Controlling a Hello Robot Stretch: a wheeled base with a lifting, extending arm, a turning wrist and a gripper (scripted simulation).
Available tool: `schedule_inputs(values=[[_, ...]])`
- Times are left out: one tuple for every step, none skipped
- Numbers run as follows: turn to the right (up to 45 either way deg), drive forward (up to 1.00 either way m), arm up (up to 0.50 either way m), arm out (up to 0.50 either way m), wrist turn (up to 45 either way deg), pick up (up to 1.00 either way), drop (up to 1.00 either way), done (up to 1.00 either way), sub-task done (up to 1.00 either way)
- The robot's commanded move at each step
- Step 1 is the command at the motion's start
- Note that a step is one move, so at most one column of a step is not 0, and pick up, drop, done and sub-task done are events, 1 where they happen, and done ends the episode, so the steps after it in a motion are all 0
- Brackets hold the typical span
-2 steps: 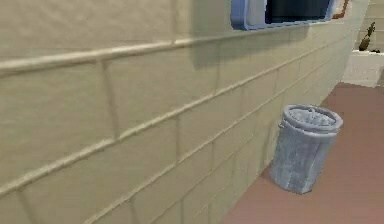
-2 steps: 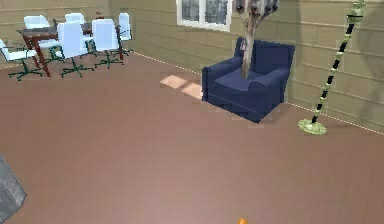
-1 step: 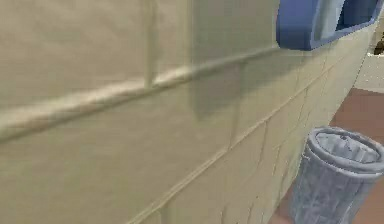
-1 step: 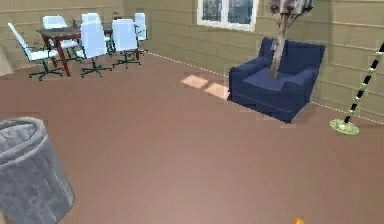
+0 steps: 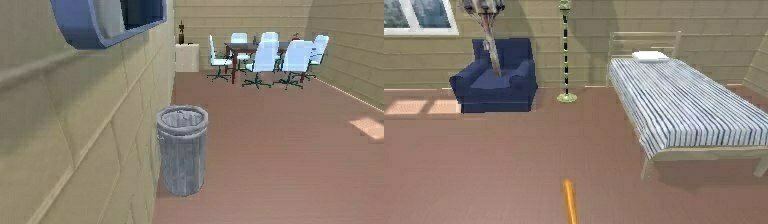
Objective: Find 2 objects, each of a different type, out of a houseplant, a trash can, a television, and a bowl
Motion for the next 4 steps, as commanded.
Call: schedule_inputs(values=[[12.0, 0.00, 0.00, 0.00, 0.0, 0.00, 0.00, 0.00, 0.00], [0.0, 0.45, 0.00, 0.00, 0.0, 0.00, 0.00, 0.00, 0.00], [-21.0, 0.00, 0.00, 0.00, 0.0, 0.00, 0.00, 0.00, 0.00], [0.0, 0.00, 0.00, 0.00, 0.0, 0.00, 0.00, 1.00, 0.00]])
